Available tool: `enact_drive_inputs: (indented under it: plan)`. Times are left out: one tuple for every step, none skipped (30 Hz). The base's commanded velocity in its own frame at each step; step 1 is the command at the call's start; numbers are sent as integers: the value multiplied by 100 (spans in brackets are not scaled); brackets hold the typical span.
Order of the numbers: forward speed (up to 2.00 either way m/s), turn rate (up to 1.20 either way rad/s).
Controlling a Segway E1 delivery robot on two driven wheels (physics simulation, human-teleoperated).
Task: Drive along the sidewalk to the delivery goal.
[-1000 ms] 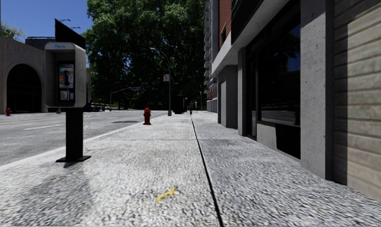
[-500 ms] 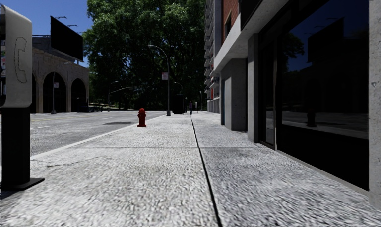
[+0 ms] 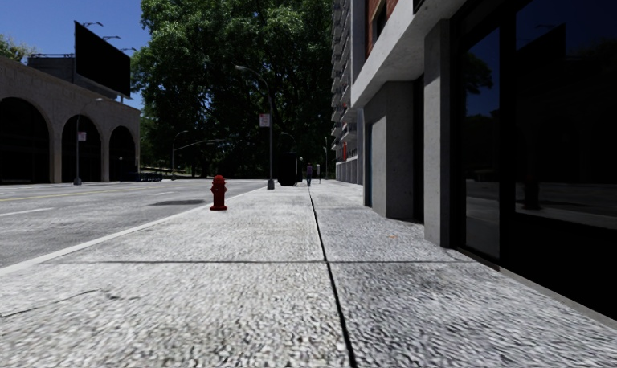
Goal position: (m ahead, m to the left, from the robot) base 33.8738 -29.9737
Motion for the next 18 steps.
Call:
enact_drive_inputs:
  plan:
    - [195,0]
    - [195,0]
    - [195,0]
    - [195,0]
    - [195,0]
    - [195,0]
    - [195,0]
    - [195,0]
    - [195,0]
    - [195,0]
    - [195,0]
    - [195,0]
    - [195,0]
    - [195,0]
    - [195,0]
    - [195,0]
    - [195,0]
    - [195,0]
